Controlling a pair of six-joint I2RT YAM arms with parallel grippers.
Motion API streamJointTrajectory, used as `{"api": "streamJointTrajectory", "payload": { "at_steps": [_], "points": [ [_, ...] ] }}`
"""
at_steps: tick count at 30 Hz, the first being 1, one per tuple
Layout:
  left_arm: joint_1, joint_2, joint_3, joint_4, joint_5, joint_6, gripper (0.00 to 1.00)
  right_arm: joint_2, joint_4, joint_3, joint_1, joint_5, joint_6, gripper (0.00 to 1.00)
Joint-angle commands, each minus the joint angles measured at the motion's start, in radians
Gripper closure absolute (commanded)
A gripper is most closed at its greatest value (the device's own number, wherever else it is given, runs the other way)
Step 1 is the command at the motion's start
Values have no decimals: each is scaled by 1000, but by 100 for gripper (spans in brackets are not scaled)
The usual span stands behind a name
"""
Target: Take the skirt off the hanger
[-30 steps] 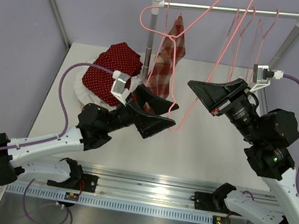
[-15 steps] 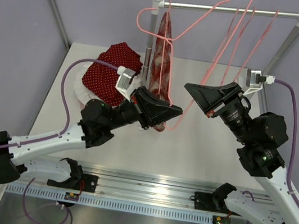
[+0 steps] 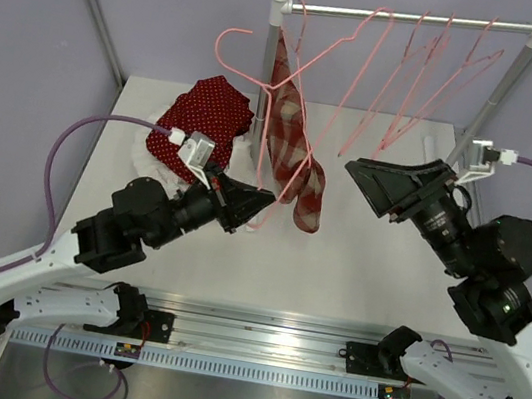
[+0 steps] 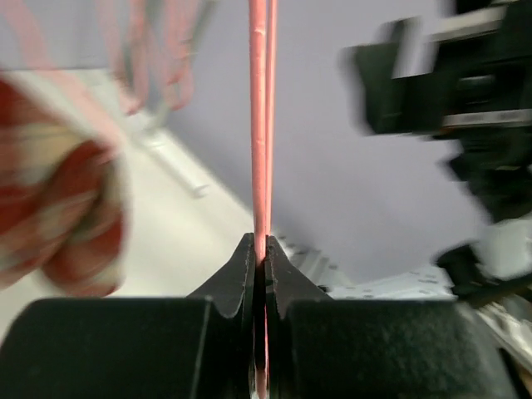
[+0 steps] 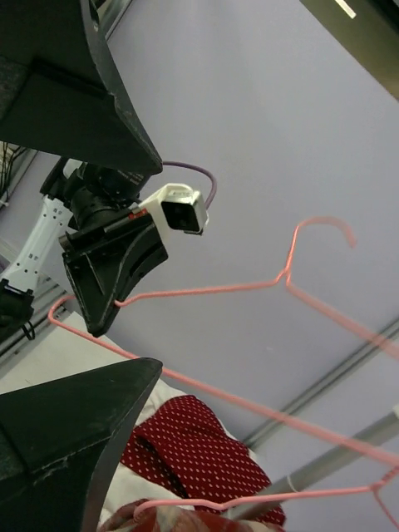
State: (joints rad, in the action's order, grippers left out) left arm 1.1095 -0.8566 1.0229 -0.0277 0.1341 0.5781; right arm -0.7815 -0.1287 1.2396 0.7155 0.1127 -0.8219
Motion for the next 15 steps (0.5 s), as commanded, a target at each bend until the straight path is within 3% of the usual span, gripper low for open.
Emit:
{"api": "streamJointTrajectory", "payload": {
  "at_steps": [1,3,8,15],
  "points": [
    [6,37,68,-326,264,-63,100,82,-130,109,4,-137,121,1],
    [10,16,117,-452,356,-58,100,105,-167,141,4,-188,165,1],
    [32,-105,236,-584,456,-67,100,157,-250,195,4,-248,213,1],
    [130,-389,503,-719,617,-96,100,189,-311,208,4,-275,234,0]
  ]
}}
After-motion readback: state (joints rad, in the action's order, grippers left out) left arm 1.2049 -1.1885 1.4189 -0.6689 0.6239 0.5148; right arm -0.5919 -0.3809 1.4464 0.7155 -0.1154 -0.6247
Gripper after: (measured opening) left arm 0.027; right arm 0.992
